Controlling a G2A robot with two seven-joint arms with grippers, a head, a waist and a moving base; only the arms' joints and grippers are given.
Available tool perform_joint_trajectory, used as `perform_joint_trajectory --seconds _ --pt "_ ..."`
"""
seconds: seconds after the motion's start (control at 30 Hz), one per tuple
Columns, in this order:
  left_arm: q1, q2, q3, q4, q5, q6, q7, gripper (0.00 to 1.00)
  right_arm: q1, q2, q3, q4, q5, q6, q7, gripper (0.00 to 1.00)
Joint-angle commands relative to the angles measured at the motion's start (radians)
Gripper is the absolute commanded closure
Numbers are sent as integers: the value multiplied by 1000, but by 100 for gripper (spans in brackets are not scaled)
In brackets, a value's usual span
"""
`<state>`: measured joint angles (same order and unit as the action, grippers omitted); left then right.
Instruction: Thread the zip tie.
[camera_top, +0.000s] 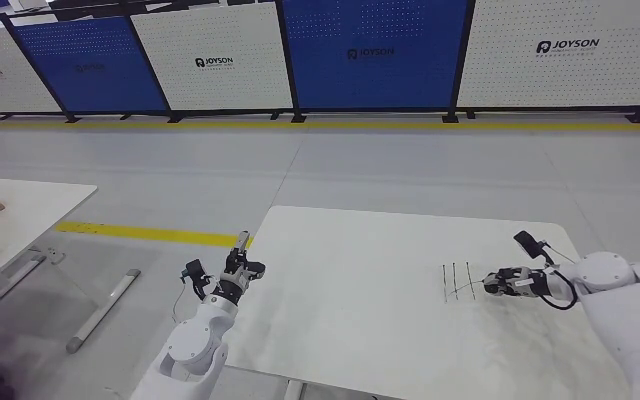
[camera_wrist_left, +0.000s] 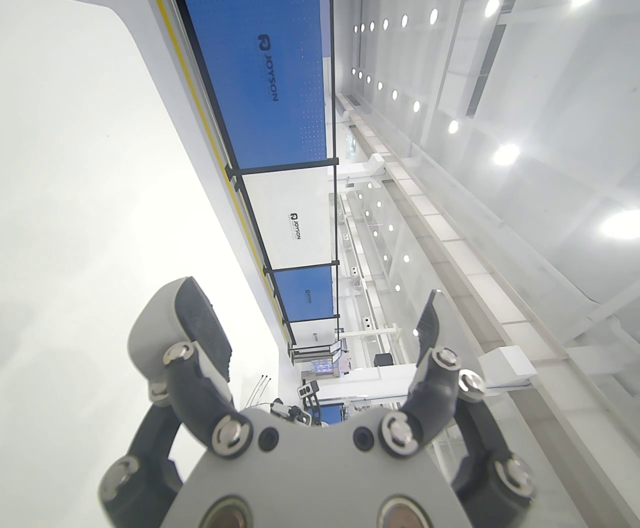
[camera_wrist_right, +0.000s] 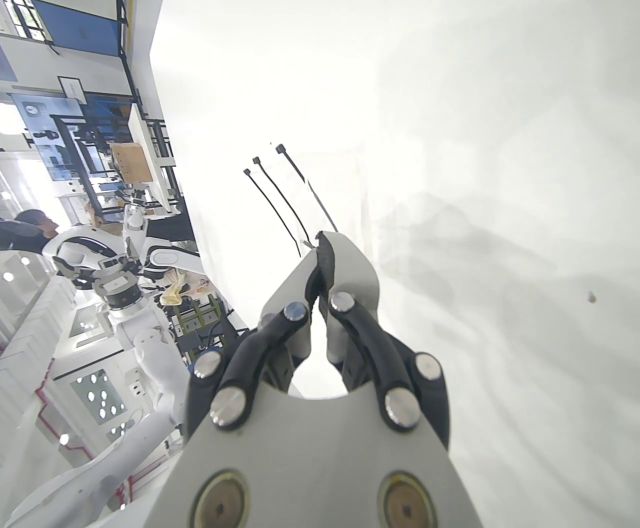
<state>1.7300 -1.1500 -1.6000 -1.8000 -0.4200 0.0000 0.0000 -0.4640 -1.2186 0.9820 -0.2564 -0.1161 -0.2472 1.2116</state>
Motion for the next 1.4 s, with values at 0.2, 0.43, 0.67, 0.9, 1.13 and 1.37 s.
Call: perform_joint_trajectory --seconds 0.2,0.43,0.67,0.9,1.13,1.37 --pt "0 0 0 0 0 0 0 0 2 5 6 15 1 -22 3 100" --pt "0 0 0 0 0 0 0 0 -4 13 16 18 13 -46 17 100" --pt "0 0 0 0 0 0 0 0 -9 25 27 7 18 -67 33 100" --pt "0 0 0 0 0 0 0 0 -14 32 31 -4 17 -52 33 56" --pt "0 0 0 0 0 0 0 0 -10 30 30 -20 17 -35 37 55" --pt "0 0 0 0 0 0 0 0 -6 21 18 -25 6 -10 32 62"
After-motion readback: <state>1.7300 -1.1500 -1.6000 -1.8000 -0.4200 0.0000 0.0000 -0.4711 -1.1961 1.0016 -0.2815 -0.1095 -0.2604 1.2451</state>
